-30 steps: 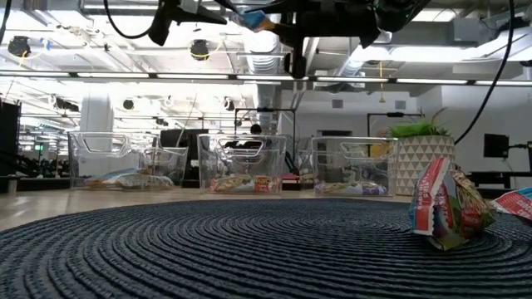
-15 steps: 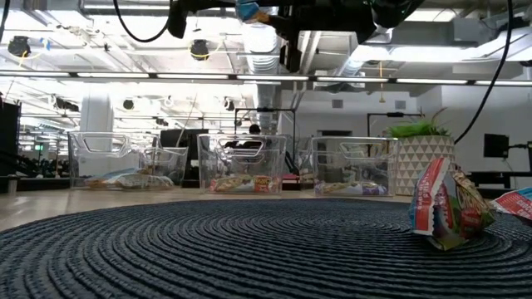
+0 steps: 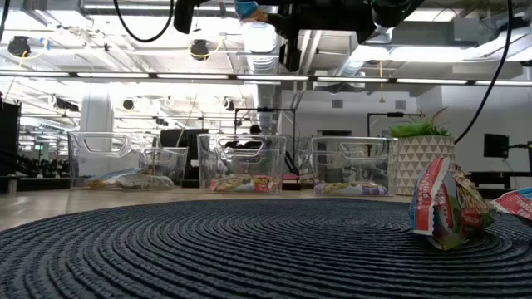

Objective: Pick and place Granola Bars by type
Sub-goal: Put the yellow granola bar into the left transparent bin

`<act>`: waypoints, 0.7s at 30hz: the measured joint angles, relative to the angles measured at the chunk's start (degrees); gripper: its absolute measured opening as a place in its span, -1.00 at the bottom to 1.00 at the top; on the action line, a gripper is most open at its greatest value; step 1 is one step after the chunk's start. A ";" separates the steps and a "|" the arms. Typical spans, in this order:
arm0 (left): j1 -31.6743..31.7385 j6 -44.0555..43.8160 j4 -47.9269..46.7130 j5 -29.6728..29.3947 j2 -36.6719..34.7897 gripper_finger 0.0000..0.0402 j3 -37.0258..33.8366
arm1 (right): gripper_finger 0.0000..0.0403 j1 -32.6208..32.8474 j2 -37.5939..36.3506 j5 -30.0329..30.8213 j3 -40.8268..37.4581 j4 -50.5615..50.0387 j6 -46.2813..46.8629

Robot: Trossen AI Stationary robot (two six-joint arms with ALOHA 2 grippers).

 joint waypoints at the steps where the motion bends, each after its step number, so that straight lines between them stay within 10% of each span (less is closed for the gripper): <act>1: 0.00 0.34 0.25 0.14 0.00 -0.45 0.00 | -0.85 -0.11 0.00 0.00 0.00 -0.02 0.00; 21: -0.02 1.66 -3.47 0.55 1.11 -0.45 0.00 | -0.87 0.35 0.04 -0.14 -0.01 2.45 1.97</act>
